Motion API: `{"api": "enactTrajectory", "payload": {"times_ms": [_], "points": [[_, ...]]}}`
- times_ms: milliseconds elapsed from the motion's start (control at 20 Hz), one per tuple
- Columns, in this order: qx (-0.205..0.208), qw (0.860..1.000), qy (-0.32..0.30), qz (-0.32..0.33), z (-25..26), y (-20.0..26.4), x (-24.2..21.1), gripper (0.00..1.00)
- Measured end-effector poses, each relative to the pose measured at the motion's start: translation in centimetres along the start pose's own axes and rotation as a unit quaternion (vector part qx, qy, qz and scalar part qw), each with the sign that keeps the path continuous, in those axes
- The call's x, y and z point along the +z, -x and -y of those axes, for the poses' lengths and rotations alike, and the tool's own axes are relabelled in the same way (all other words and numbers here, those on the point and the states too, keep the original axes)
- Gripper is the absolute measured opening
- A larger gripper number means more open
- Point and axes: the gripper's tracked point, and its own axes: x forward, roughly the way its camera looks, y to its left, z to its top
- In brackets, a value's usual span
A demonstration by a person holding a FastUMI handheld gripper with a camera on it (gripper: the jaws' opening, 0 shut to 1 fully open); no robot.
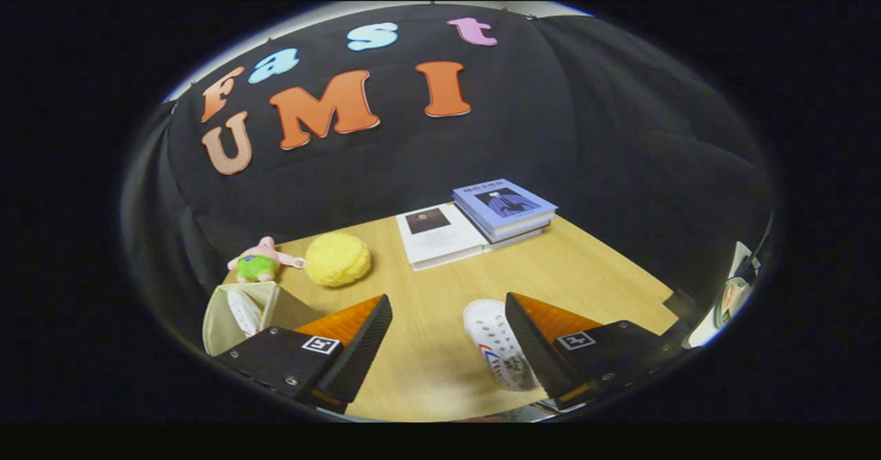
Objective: Open the storage box then place both shoes into the box .Put the left shoe in first, then the right shoe, with the right side of both shoes facing outward in a uniform manner.
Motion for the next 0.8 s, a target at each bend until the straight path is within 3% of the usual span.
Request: {"api": "enactTrajectory", "payload": {"times_ms": [250,550,700,800], "points": [[-0.028,0.998,0.031,-0.038,5.9,-0.9,-3.6,0.98],[-0.041,0.995,0.032,-0.089,8.6,-2.1,-7.2,0.97],[-0.043,0.991,0.037,-0.120,9.0,-3.3,-9.5,0.83],[-0.039,0.989,0.030,-0.141,8.8,-4.1,-11.0,0.80]]}}
